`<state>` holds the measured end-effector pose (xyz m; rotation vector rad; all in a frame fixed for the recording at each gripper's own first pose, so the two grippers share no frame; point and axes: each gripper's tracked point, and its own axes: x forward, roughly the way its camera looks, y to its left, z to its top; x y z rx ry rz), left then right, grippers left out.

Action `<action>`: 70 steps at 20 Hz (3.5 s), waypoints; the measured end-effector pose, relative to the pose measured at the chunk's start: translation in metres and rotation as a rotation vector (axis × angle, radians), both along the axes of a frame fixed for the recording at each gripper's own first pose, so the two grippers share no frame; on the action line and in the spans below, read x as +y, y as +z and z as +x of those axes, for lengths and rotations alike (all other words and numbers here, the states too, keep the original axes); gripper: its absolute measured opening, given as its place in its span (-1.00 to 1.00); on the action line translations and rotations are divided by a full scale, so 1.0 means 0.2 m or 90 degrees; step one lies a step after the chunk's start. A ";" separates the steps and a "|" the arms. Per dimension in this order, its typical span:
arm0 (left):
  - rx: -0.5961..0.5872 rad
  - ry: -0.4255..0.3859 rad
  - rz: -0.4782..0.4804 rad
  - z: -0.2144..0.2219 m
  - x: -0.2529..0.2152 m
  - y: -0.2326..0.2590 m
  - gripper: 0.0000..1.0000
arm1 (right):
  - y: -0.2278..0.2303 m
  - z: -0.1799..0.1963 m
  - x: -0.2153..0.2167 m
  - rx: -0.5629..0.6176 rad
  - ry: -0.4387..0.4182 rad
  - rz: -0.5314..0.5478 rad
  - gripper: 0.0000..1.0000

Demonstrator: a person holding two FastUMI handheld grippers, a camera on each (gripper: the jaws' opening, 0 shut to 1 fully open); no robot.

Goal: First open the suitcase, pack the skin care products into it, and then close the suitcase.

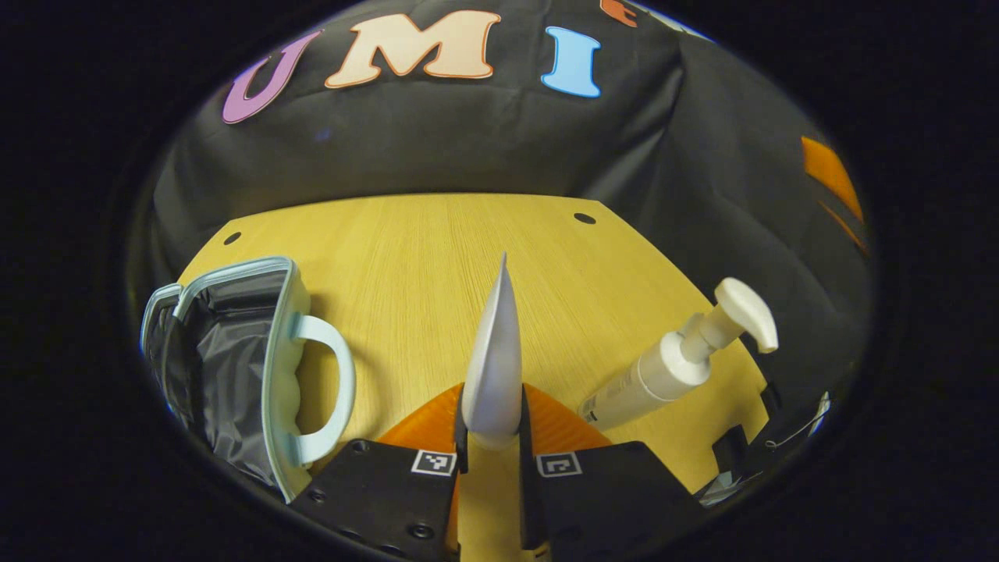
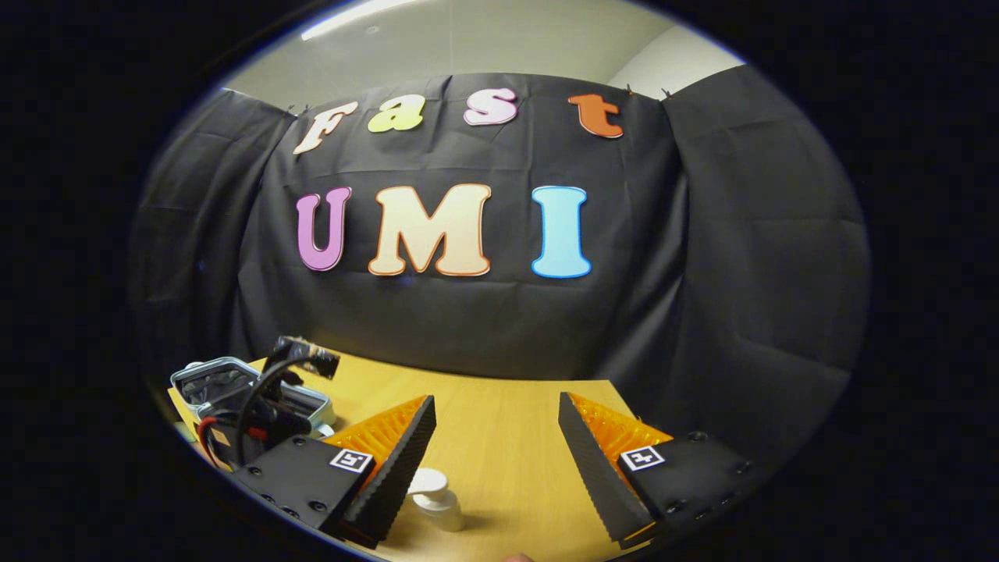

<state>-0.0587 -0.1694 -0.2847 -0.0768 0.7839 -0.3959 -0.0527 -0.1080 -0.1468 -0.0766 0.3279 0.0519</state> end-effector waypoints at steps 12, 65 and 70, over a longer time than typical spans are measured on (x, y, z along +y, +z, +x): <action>-0.050 0.062 0.007 0.08 0.30 0.35 -0.55 | -0.67 -0.13 0.18 0.157 0.066 -0.010 0.99; -0.030 0.245 0.010 0.10 2.30 0.30 0.88 | -0.98 -0.34 1.95 0.463 0.204 0.178 0.19; -0.022 0.338 0.008 -0.01 2.70 0.27 0.89 | -1.06 -0.32 2.04 0.470 0.165 0.190 0.14</action>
